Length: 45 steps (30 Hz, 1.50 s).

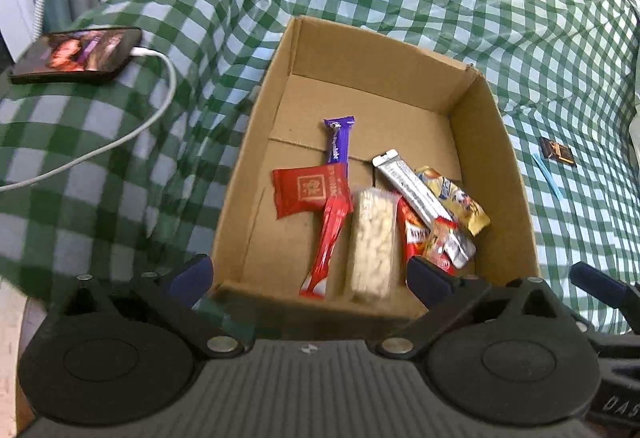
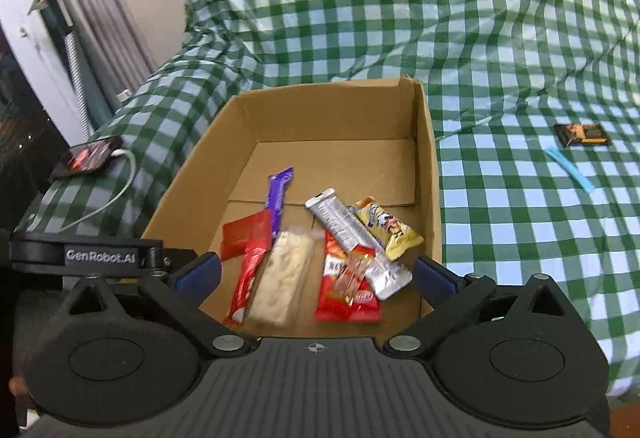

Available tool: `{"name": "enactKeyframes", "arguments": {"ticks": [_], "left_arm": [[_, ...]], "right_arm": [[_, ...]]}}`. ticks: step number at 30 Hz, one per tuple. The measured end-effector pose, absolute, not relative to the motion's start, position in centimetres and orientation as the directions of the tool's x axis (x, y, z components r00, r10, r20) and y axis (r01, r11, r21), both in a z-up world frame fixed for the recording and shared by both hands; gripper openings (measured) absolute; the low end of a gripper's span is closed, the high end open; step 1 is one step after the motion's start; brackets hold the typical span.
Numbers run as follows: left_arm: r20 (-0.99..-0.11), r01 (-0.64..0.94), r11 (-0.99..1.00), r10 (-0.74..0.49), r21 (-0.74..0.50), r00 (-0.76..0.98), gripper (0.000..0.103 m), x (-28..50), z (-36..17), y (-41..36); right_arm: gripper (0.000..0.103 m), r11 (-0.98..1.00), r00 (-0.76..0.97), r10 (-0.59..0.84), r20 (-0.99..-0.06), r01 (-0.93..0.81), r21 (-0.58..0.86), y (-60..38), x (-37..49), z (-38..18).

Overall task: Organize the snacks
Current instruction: 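Pull both open tools back from the box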

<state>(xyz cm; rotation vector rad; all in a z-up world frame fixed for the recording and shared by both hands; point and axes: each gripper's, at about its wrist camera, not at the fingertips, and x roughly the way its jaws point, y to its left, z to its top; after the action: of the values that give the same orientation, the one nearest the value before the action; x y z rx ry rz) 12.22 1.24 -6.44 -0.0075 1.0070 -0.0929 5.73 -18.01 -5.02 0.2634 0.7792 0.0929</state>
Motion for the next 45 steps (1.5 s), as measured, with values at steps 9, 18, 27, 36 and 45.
{"name": "enactKeyframes", "arguments": {"ticks": [9,18,27,36,45], "left_arm": [[-0.827,0.071,0.997,-0.028,0.014,0.562,0.103,6.2,-3.8,1.3],[-0.784,0.094,0.995,-0.024,0.044,0.621,0.103,1.1,-2.0,0.8],[-0.739,0.094,0.993,-0.007,0.077,0.674,0.103,-2.3,-0.4,0.4],[-0.722,0.115,0.989,-0.013,0.092,0.691,0.103,-3.7,0.3,-0.4],[-0.722,0.121,0.988,-0.013,0.098,0.691,0.103,-4.1,0.3,-0.5]], "right_arm": [[0.102,0.987,0.750,0.114,-0.651,-0.010,0.160,-15.6,-0.2,-1.8],[0.102,0.995,0.810,0.090,-0.579,-0.053,0.082,-14.5,-5.3,0.7],[0.102,0.995,0.849,0.098,-0.519,-0.067,0.079,-14.6,-8.6,2.2],[0.102,0.994,0.873,0.087,-0.480,-0.048,0.094,-15.0,-10.6,2.7],[0.102,0.994,0.879,0.084,-0.470,-0.041,0.102,-15.3,-11.2,2.7]]}}
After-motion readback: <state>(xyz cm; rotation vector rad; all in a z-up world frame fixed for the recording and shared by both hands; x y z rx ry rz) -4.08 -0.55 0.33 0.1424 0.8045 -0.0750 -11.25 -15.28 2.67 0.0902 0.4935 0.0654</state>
